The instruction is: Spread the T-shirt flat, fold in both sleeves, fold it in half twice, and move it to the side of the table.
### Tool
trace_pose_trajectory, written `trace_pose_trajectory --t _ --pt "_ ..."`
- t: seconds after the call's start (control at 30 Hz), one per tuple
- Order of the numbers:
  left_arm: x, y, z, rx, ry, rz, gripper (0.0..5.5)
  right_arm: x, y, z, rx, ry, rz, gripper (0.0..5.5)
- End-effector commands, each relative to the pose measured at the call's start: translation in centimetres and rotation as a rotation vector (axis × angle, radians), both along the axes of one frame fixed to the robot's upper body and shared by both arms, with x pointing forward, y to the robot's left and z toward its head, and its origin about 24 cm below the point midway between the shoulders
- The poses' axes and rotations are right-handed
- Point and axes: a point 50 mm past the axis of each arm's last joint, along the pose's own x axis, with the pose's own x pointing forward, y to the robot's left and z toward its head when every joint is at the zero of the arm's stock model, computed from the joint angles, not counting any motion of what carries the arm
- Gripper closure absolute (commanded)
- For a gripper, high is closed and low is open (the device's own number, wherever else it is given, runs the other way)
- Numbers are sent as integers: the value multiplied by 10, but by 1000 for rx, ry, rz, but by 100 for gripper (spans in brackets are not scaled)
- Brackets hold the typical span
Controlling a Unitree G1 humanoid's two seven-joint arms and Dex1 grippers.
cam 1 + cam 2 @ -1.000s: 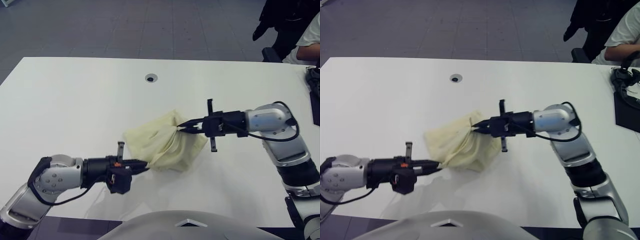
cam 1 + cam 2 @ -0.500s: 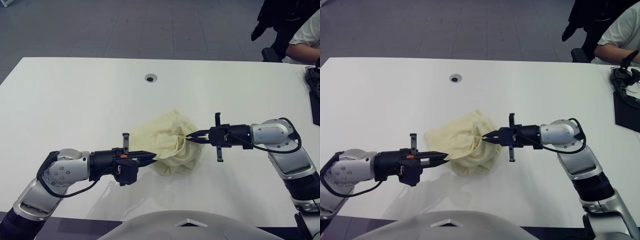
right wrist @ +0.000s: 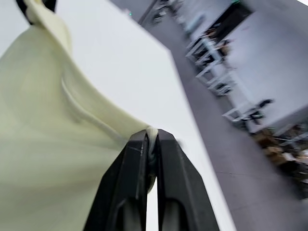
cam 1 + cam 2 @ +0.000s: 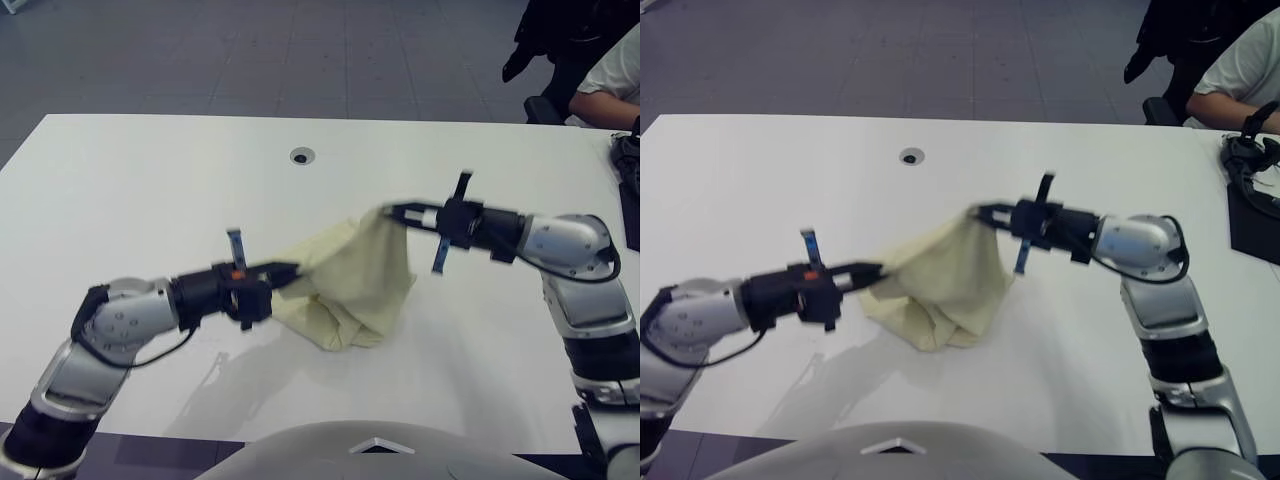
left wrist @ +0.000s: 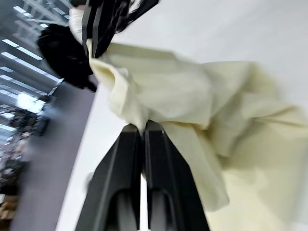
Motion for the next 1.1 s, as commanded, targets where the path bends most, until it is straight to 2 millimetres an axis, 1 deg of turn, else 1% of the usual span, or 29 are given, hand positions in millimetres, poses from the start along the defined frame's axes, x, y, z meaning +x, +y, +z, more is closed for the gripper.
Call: trace_pose_trajectory --t 0.03,0.1,0.17,0.23,0.3,0.37,0.47,0.53,0.6,0.7,0.77,0.8,0.83,0.87,0.9,0.93,0.97,1.0,1.03,1.07,1.1 --pt "59 4 53 -18 -296 238 550 36 -28 38 126 -228 -306 545" --pt "95 5 83 30 -465 357 550 59 -49 63 170 -351 -486 545" --pt "128 3 112 59 -581 457 550 78 -65 86 175 -449 -623 545" --pt "154 -1 138 96 -672 538 550 90 -77 109 170 -533 -720 545" --pt "171 -2 159 160 -765 606 550 95 -83 130 146 -629 -786 545" --pt "180 -5 181 209 -861 659 550 94 -86 153 136 -729 -833 545" --pt "182 -8 211 256 -1022 718 550 89 -86 177 123 -872 -871 545" --pt "180 -8 224 269 -1092 734 550 86 -84 184 134 -923 -859 545" --pt "180 -11 222 297 -1133 693 550 87 -81 178 114 -923 -819 546" --pt "181 -19 204 387 -1155 570 550 88 -80 165 78 -904 -772 546" --pt "177 -29 173 470 -1104 359 550 87 -80 147 43 -828 -693 546" --pt "172 -32 152 522 -1063 240 550 85 -79 135 8 -781 -648 546" --pt "163 -33 124 584 -987 95 550 84 -78 114 -85 -699 -586 546" --pt "149 -32 96 630 -899 -41 550 77 -74 95 -158 -634 -498 546" --pt "130 -26 59 676 -775 -167 550 63 -66 66 -235 -516 -351 546" --pt "109 -20 27 711 -666 -270 550 44 -58 38 -296 -389 -210 546" --pt "81 -13 -5 737 -540 -361 550 21 -53 11 -354 -250 -89 546" --pt "50 -7 -34 745 -416 -447 550 -5 -49 -12 -392 -113 17 546" --pt "25 -4 -50 752 -330 -508 550 -23 -45 -23 -401 -16 80 546" --pt "1 -2 -61 743 -255 -558 550 -43 -42 -31 -396 85 143 546" --pt "-17 -2 -65 731 -205 -588 550 -57 -38 -34 -378 153 188 546"
